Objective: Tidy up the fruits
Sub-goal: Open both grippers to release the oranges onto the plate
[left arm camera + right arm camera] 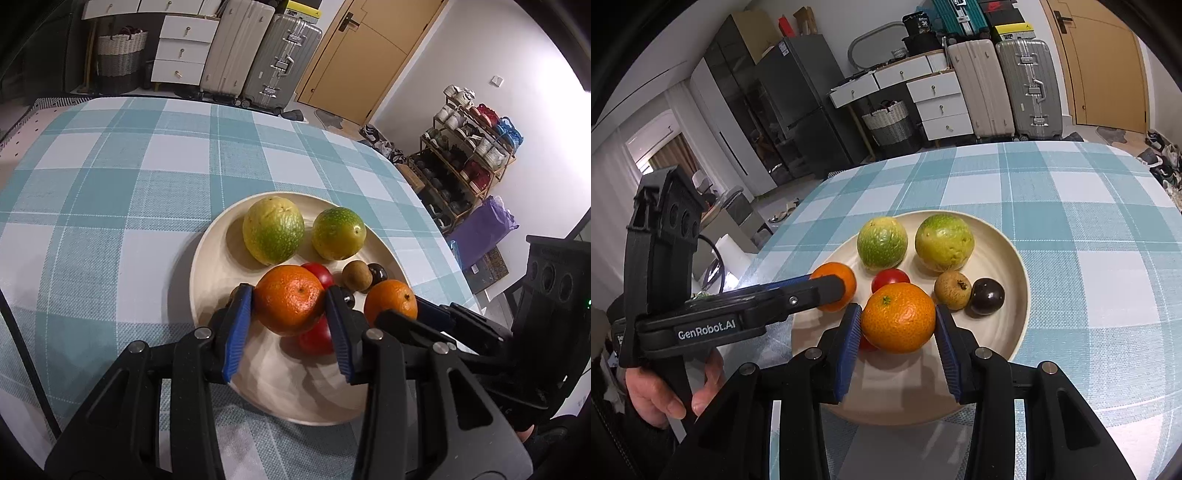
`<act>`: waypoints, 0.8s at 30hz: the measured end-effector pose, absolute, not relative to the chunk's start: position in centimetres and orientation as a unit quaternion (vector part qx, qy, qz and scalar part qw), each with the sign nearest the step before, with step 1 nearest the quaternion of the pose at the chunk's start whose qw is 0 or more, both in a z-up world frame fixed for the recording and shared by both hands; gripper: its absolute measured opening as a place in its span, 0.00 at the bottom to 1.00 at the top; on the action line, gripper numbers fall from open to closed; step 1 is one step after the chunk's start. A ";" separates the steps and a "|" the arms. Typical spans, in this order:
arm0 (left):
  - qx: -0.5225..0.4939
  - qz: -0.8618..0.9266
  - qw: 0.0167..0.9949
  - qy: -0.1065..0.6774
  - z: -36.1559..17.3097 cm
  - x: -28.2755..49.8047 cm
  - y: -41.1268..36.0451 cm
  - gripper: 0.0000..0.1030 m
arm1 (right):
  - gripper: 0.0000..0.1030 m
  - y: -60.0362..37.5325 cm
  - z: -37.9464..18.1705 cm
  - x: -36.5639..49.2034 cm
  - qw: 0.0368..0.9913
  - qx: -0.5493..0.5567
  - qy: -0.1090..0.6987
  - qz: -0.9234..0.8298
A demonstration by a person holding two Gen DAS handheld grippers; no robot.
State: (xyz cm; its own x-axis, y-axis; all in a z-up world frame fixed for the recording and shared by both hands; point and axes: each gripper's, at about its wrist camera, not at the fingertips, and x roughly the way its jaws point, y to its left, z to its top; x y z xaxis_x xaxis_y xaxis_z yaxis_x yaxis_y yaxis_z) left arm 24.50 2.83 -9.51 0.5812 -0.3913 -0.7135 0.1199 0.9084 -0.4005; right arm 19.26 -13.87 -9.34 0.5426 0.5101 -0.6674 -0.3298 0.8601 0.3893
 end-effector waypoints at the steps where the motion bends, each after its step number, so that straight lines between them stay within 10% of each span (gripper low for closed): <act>1: -0.157 -0.148 0.875 0.434 -9.5 24.6 2.7 0.36 | 0.40 -13.9 -9.3 19.2 0.872 0.110 0.411 0.241; 24: -0.122 -0.121 0.900 0.401 -5.8 18.8 2.0 0.39 | 0.66 -16.5 -6.0 15.9 0.899 0.142 0.349 0.223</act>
